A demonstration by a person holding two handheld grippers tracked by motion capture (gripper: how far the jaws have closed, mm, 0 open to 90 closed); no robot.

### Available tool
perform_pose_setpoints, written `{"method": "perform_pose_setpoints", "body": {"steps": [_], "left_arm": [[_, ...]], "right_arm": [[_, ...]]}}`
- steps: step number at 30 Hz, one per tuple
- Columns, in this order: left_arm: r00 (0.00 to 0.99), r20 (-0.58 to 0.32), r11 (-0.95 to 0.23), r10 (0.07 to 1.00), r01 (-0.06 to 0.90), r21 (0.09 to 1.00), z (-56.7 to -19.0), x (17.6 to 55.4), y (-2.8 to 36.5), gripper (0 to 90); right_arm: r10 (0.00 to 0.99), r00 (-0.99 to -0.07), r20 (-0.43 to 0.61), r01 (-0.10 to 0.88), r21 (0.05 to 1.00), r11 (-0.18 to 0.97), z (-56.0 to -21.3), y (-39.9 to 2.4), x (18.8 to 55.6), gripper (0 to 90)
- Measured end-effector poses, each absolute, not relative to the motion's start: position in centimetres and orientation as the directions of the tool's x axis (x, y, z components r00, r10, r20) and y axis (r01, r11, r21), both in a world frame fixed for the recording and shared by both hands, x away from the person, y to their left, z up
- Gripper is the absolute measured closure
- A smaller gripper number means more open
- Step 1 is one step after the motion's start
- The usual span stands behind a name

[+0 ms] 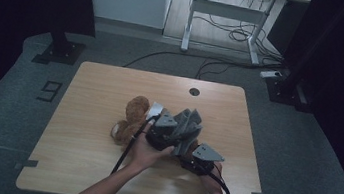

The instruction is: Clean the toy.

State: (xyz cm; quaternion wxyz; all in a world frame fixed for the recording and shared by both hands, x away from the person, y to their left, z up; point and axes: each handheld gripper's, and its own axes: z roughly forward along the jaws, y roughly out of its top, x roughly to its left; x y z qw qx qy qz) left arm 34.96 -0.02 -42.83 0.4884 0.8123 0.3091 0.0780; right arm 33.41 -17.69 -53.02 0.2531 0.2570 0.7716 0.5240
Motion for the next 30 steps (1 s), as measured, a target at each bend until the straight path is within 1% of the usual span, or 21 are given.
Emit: {"method": "perform_pose_setpoints", "body": {"steps": [3,5,9,13,17,18,24,30], "left_arm": [[0.788,-0.143,-0.375,0.599,0.434,0.819,-44.2,35.3,-1.3,78.5],[0.779,-0.178,-0.355,0.601,0.459,0.814,-44.5,35.6,-1.0,79.2],[0.773,-0.156,-0.364,0.615,0.454,0.813,-44.5,35.5,0.3,79.6],[0.744,-0.13,-0.357,0.655,0.456,0.815,-44.4,35.6,2.6,79.5],[0.726,-0.192,-0.317,0.661,0.502,0.805,-44.8,36.2,5.9,79.7],[0.724,-0.194,-0.313,0.662,0.502,0.806,-44.8,36.1,6.5,79.8],[0.706,-0.177,-0.289,0.686,0.487,0.824,-44.1,35.9,8.6,79.7],[0.647,-0.188,-0.233,0.739,0.507,0.83,-43.7,36.8,11.4,79.5]], "right_arm": [[0.665,-0.735,-0.131,0.129,0.936,0.328,-53.3,-17.7,33.1,45.7],[0.662,-0.735,-0.146,0.128,0.929,0.346,-53.5,-17.9,33.0,45.5],[0.653,-0.737,-0.177,0.108,0.922,0.372,-53.5,-17.8,32.8,45.5],[0.649,-0.738,-0.186,0.101,0.92,0.379,-53.6,-17.9,32.5,45.1],[0.644,-0.744,-0.177,0.106,0.921,0.375,-53.6,-18.2,32.4,44.6],[0.645,-0.743,-0.176,0.105,0.922,0.373,-53.6,-18.2,32.4,44.5],[0.646,-0.743,-0.178,0.105,0.921,0.374,-53.6,-18.2,32.4,44.5],[0.643,-0.744,-0.185,0.099,0.92,0.379,-53.7,-18.7,32.2,44.5]]}}
